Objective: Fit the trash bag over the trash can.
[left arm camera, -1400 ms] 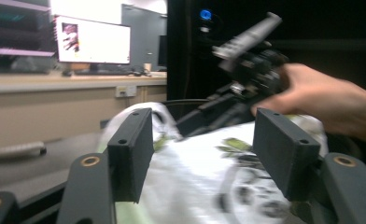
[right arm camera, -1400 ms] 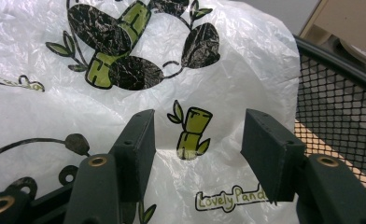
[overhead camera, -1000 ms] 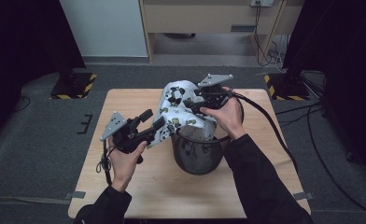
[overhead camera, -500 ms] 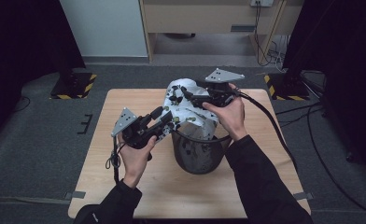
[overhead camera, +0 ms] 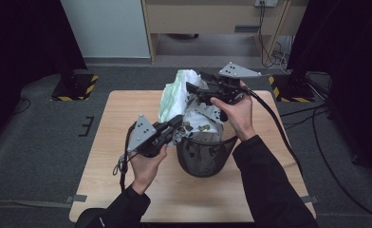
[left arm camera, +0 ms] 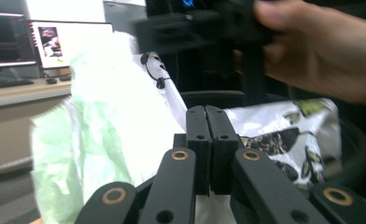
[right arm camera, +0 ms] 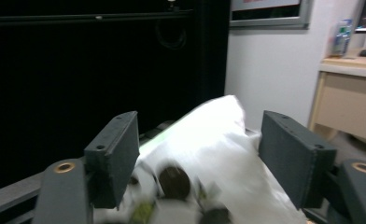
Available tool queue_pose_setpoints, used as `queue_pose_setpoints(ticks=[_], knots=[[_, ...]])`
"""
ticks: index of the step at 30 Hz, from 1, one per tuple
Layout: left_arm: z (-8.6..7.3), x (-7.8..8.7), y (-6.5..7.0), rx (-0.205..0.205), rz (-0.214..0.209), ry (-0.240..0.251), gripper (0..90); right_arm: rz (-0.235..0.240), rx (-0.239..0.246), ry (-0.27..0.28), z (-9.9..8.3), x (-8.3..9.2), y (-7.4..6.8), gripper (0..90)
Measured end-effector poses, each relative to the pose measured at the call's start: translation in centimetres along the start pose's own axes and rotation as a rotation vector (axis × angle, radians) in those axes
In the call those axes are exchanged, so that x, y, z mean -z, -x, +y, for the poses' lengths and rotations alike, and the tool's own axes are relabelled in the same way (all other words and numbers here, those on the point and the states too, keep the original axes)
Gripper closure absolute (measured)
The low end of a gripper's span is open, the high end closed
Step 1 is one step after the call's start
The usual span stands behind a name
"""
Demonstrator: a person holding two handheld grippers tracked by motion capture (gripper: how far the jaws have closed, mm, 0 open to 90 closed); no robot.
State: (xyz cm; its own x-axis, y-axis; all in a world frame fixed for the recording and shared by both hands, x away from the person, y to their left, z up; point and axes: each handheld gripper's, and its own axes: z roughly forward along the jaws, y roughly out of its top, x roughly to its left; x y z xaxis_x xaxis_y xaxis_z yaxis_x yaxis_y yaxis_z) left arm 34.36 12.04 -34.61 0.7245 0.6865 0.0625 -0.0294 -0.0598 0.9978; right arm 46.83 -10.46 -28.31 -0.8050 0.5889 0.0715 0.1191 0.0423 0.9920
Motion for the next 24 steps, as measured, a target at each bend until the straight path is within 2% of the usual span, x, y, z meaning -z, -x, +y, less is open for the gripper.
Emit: queue_pose_setpoints(ticks=[1, 3, 4, 6, 8, 10, 13, 15, 18, 20, 22, 24], knots=[[-0.1, -0.1, 0.3, 0.008, -0.004, -0.015, 88.4, 0.006, 0.004, -0.009, -0.1, -0.1, -0.1, 27.4], [-0.2, -0.4, 0.4, -0.015, -0.022, -0.018, 88.1, 0.013, 0.011, -0.031, -0.4, -0.3, -0.1, 30.0], [-0.3, -0.5, 0.4, -0.008, -0.03, -0.016, 87.7, 0.019, 0.016, -0.047, -0.5, -0.3, -0.2, 37.3], [-0.3, -0.5, 0.1, 0.019, -0.047, -0.011, 84.8, 0.023, 0.037, -0.089, -0.7, -0.3, -0.3, 57.8], [-0.2, -0.2, -0.1, 0.041, -0.041, 0.014, 70.5, 0.012, 0.068, -0.099, -0.8, 0.0, -0.3, 73.9], [0.1, 0.6, -0.8, 0.069, -0.041, 0.051, 62.8, 0.007, 0.078, -0.093, -0.6, 0.6, -0.3, 84.1], [0.5, 1.9, -2.2, 0.123, 0.018, 0.1, 52.1, 0.017, 0.085, -0.08, -0.2, 1.4, -0.3, 87.0], [0.7, 3.0, -3.9, 0.154, 0.077, 0.127, 48.5, 0.015, 0.103, -0.069, 0.0, 1.8, -0.2, 87.1], [0.7, 3.6, -6.2, 0.184, 0.138, 0.131, 46.4, 0.016, 0.128, -0.061, 0.1, 2.3, -0.1, 87.0], [0.5, 3.4, -7.6, 0.196, 0.164, 0.123, 45.1, 0.026, 0.141, -0.052, 0.1, 2.5, -0.1, 86.9], [0.1, 2.8, -8.5, 0.243, 0.161, 0.104, 42.2, 0.036, 0.145, -0.047, 0.1, 2.5, -0.2, 86.5], [-0.3, 2.0, -8.7, 0.256, 0.131, 0.094, 40.3, 0.039, 0.147, -0.046, 0.1, 2.5, -0.2, 85.7]])
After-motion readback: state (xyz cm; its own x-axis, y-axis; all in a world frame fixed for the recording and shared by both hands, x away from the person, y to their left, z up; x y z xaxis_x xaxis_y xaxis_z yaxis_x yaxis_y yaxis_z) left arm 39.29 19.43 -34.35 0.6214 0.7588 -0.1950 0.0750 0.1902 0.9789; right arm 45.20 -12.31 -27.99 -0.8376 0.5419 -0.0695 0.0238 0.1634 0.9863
